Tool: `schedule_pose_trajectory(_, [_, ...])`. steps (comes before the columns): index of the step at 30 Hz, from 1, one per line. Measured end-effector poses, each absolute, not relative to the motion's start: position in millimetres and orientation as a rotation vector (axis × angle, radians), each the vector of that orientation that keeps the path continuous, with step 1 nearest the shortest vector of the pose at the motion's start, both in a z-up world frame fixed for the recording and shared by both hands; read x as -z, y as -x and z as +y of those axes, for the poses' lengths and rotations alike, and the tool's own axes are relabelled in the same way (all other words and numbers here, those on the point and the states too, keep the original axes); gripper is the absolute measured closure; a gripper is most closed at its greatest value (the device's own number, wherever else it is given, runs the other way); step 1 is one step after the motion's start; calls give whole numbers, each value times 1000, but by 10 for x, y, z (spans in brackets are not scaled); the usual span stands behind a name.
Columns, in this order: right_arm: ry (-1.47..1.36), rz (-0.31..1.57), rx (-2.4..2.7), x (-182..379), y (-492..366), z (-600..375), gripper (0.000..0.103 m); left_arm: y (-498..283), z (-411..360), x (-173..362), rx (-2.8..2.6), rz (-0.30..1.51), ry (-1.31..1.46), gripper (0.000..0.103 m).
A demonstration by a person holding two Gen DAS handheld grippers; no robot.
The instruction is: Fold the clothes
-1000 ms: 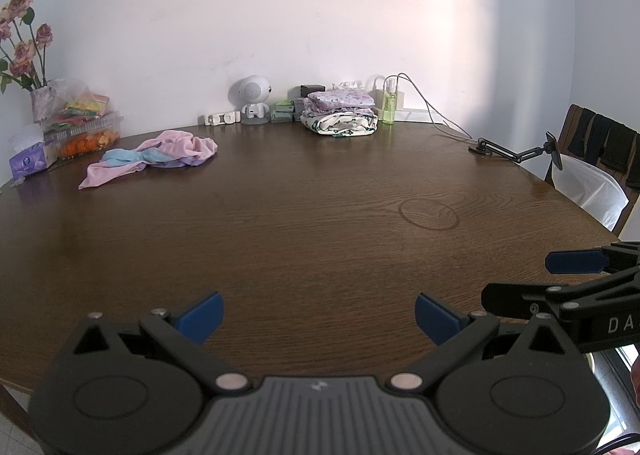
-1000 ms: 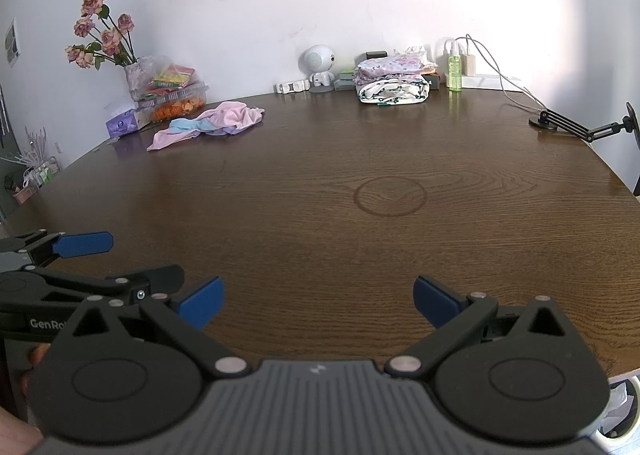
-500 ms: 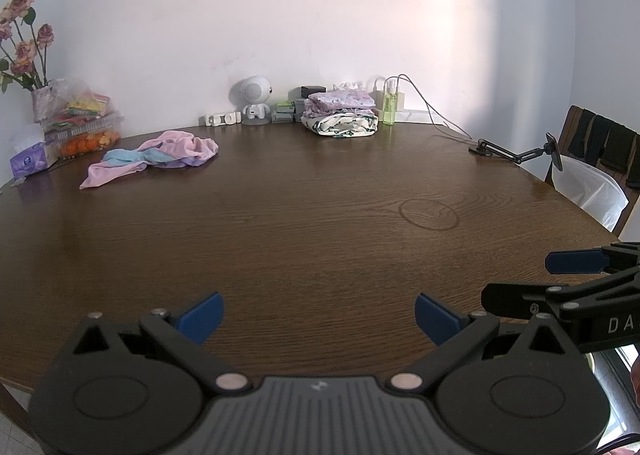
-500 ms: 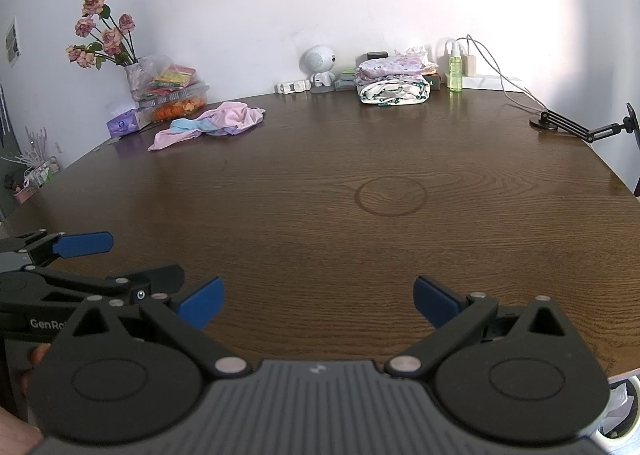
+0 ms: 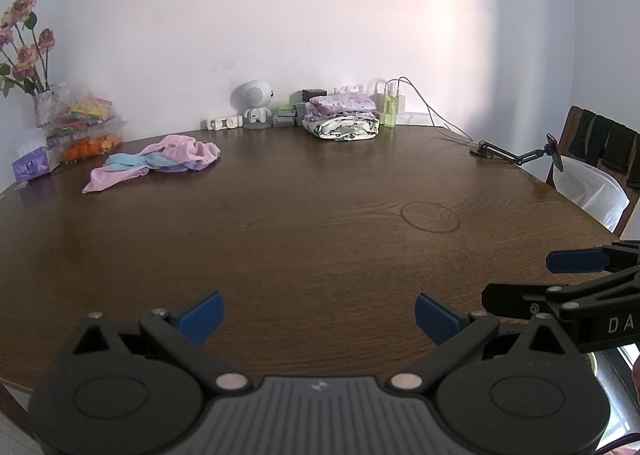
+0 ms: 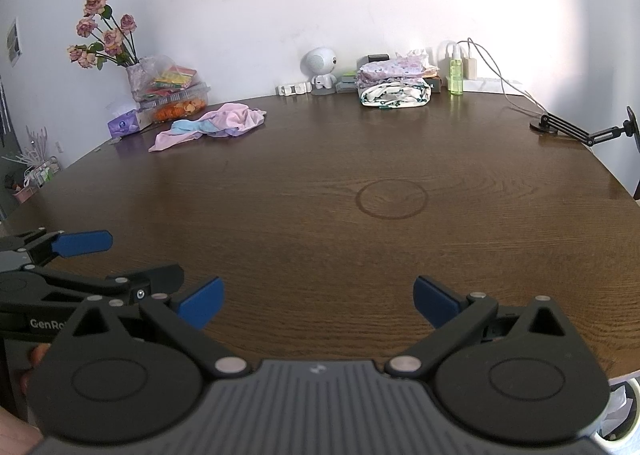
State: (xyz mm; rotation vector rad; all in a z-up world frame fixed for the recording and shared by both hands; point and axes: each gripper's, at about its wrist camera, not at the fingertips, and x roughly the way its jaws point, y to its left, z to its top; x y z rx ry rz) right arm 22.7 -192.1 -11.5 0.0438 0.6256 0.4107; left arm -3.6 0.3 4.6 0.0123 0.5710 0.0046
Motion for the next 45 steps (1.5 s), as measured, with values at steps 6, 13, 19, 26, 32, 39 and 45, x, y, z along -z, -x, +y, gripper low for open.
schedule_pose_trajectory(6, [-44,624,-412,106,-228,-1928,0,27,0,-60,-5,570,-14,1])
schedule_pose_trajectory(13, [-42,623,-414,107,-233,-1920,0,33,19,-50,-4,569,-12,1])
schedule_pose_trajectory(19, [-44,624,-413,107,-226,-1920,0,35,16,-46,-4,569,-11,1])
schedule_pose_trajectory(26, [-45,627,-413,116,-220,-1915,0,41,8,-36,-6,571,-8,1])
schedule_pose_trajectory(32, [-46,629,-413,119,-222,-1915,0,44,12,-28,-6,573,-7,1])
schedule_pose_trajectory(39, [-48,631,-413,123,-227,-1919,0,40,9,-20,-6,576,-7,1])
schedule_pose_trajectory(45, [-48,633,-412,128,-222,-1914,0,29,0,-13,-6,578,-6,1])
